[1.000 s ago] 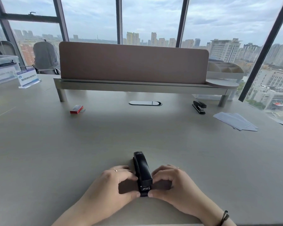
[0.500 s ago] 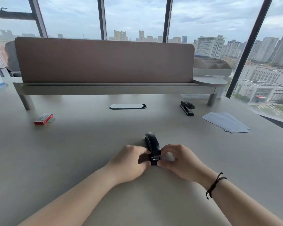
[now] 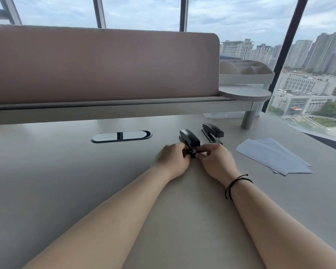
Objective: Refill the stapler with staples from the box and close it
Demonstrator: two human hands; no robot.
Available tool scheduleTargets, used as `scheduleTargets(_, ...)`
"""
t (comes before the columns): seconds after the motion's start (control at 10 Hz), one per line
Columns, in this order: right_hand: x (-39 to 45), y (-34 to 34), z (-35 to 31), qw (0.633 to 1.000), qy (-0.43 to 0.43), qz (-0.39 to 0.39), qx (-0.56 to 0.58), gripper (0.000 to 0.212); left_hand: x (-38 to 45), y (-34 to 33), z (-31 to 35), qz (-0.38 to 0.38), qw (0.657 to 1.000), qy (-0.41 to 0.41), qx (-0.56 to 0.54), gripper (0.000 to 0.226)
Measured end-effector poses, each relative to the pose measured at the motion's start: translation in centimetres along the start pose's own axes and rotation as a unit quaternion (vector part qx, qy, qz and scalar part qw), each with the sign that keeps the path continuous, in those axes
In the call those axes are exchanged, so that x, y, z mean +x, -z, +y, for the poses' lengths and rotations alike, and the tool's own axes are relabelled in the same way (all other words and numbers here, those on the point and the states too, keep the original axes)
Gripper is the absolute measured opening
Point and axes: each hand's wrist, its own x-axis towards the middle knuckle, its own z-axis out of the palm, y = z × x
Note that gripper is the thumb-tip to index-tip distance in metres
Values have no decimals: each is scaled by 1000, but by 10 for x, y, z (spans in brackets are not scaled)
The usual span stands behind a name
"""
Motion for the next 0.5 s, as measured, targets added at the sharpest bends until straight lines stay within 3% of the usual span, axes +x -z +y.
scheduleTargets(0.5, 12, -3, 4, 998, -33, 50, 9, 25, 3, -6, 2, 20, 999, -26, 22, 29)
